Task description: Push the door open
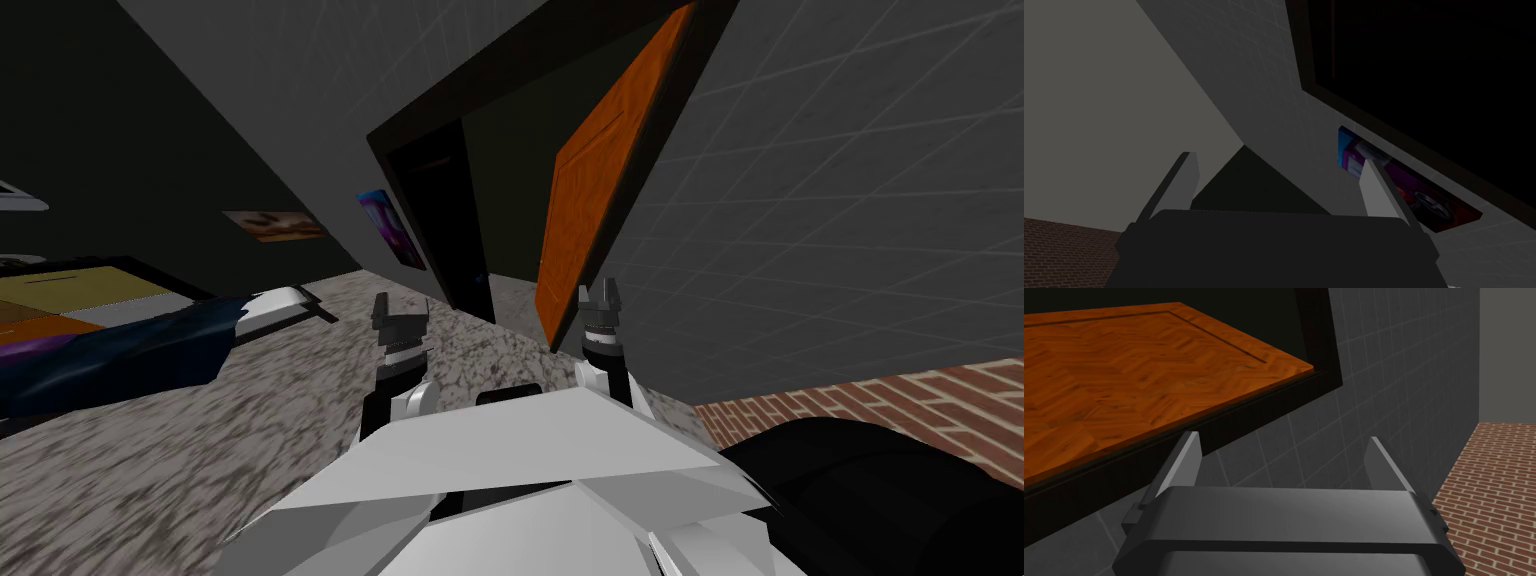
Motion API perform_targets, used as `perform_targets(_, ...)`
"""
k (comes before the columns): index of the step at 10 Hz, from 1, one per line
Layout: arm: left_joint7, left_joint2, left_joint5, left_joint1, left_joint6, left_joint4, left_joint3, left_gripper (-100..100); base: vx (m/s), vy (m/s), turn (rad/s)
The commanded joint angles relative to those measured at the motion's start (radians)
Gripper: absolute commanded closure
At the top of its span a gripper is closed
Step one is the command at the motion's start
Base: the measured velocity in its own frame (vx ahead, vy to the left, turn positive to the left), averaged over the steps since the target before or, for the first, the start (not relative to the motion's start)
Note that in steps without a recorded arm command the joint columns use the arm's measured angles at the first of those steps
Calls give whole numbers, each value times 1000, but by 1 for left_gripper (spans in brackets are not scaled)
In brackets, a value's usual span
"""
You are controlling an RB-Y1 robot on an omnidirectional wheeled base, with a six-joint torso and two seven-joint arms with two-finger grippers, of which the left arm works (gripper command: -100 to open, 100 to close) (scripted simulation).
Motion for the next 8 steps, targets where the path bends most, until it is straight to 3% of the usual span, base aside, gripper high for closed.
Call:
perform_targets(1, -30, 10, -19, -7, -11, 32, 11, -100, 56, 24, -91)
perform_targets(8, -154, 41, -98, -37, -58, 168, 56, -100, 103, 45, -82)
